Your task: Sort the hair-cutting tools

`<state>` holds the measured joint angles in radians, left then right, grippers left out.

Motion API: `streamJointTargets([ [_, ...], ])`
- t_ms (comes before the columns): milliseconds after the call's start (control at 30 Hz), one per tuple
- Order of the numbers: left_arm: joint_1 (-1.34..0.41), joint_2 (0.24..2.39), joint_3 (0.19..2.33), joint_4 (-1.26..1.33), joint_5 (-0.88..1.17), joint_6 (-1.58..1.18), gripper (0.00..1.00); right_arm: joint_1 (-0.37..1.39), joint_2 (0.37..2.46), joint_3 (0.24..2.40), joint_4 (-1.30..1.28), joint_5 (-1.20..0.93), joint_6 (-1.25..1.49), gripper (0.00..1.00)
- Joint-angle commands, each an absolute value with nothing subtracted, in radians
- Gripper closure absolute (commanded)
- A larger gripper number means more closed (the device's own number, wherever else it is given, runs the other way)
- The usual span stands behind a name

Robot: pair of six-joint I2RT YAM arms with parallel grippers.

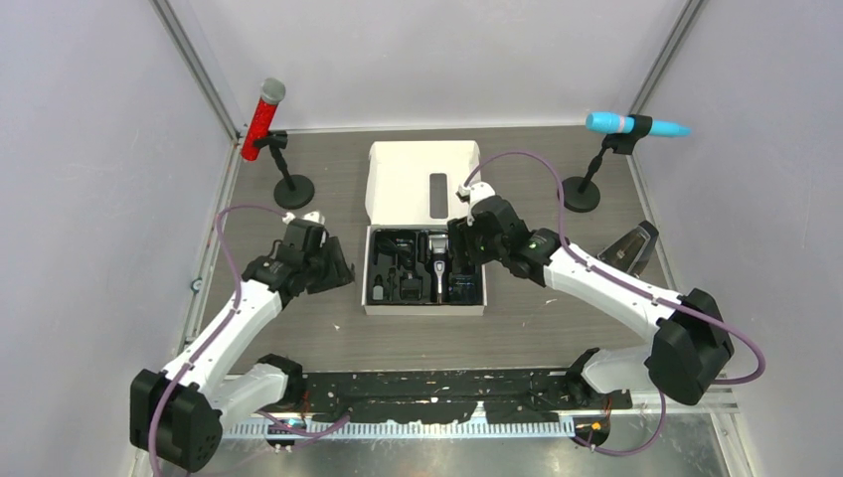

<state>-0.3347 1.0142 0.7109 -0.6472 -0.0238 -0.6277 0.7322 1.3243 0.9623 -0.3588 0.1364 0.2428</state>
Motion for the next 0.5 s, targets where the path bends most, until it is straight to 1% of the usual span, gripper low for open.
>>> streamJointTargets([
  [0,-0.41,0.978,0.785,-0.614,0.046,-0.549,0.82,0.738,1.281,0.948,-0.312,0.151,0.252,0.35],
  [167,-0.577,1.039,0.865,-0.566,0.034,-0.458,0.82,0.737,1.253,0.923,-0.298,0.208,0.262,0.34],
  [300,-0.695,1.115,0.914,-0.497,0.047,-0.373,0.82,0.721,1.204,0.883,-0.295,0.299,0.283,0.29],
  [467,-0.78,1.232,1.007,-0.453,0.124,-0.232,0.82,0.681,1.093,0.81,-0.292,0.416,0.342,0.24],
])
